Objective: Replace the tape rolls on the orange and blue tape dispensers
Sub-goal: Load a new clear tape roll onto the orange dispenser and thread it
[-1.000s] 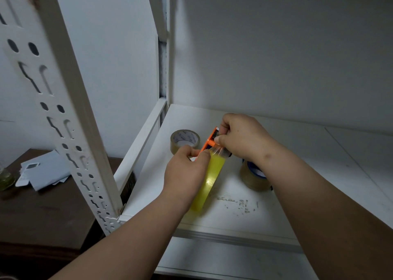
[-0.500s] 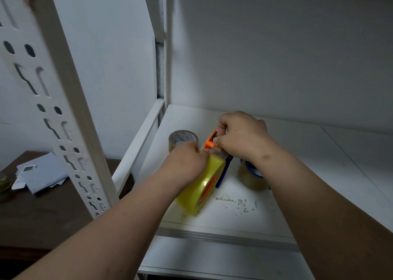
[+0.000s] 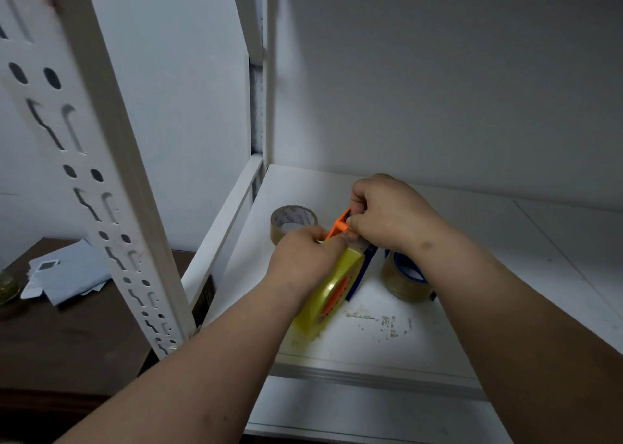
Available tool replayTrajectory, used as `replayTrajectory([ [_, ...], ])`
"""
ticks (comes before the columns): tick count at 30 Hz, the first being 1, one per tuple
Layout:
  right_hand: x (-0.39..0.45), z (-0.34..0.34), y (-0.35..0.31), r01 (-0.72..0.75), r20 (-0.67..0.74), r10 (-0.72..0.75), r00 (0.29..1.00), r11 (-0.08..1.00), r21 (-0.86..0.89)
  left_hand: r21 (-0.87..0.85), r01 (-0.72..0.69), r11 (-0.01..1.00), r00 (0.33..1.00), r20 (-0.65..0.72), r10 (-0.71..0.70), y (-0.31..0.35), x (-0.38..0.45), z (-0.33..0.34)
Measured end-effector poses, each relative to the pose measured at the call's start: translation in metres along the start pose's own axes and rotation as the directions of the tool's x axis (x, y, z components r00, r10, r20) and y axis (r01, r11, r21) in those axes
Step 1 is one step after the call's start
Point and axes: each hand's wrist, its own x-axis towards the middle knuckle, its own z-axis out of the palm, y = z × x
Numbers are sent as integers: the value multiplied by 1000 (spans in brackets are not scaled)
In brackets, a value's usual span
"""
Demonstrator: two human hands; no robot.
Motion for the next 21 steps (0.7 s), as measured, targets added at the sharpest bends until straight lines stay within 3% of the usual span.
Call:
replayTrajectory([
  [8,4,-1,1,-100,54,95,994,989,104,-220,179,959,983,79,-165,10,8,0],
  [11,5,0,-1,-124,55,118,991,985,122,-198,198,960,979,86,-185,13,13,-1],
  [16,6,-1,1,-153,55,148,987,984,91,-40,82,996,993,89,-78,14,17,1],
  [21,7,-1,7,-149,64,144,988,986,76,-22,62,998,992,107,-59,7,11,-2],
])
